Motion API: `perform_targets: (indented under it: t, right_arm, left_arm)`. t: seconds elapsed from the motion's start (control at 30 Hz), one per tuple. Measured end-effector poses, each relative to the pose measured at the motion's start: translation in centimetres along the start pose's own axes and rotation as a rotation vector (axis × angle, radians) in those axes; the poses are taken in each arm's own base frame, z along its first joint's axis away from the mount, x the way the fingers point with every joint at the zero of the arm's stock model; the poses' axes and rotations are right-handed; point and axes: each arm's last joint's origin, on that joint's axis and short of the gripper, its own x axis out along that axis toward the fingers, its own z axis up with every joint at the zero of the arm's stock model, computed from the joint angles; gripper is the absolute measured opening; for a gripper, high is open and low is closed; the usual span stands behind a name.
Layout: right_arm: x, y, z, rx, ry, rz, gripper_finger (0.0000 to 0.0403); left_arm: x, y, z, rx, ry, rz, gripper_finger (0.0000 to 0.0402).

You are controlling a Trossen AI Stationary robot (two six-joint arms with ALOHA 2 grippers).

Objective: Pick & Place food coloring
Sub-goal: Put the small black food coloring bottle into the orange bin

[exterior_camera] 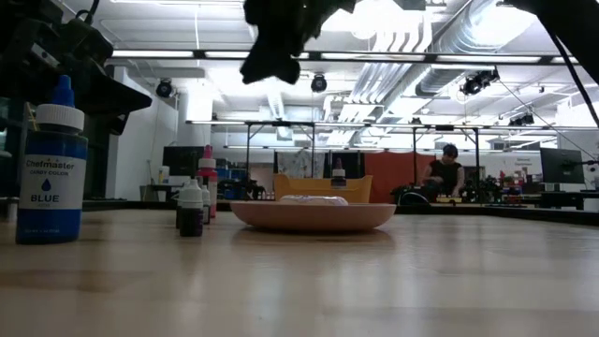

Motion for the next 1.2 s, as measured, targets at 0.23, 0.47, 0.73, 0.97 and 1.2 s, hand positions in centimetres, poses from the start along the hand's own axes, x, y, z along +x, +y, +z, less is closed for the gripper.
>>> perform_targets:
  t: [0.23, 0.47, 0.73, 0.97, 1.2]
  right_arm:
    - [0.4, 4.8, 0.6, -0.081, 0.021, 0.052, 0.0094]
    - [1.3, 9.0, 0.4, -0.056, 0.049, -0.009, 0.0094]
    - [5.3, 13.9, -1.7, -0.131, 0.158, 0.084, 0.0094]
    - [8.4, 14.7, -2.9, -0.171, 0.202, 0.093, 0.0094]
    - [11.5, 13.7, -4.0, -0.182, 0.234, 0.077, 0.0094]
  left_arm:
    - [0.0, 0.0, 0.0, 0.0, 0.0, 0.0, 0.0001]
    - [0.0, 0.0, 0.0, 0.0, 0.0, 0.0, 0.0001]
    - [0.0, 0.0, 0.0, 0.0, 0.0, 0.0, 0.0001]
    - [0.0, 0.0, 0.0, 0.0, -0.001, -0.001, 0.0001]
    - [0.0, 0.0, 0.0, 0.0, -0.001, -0.001, 0.0001]
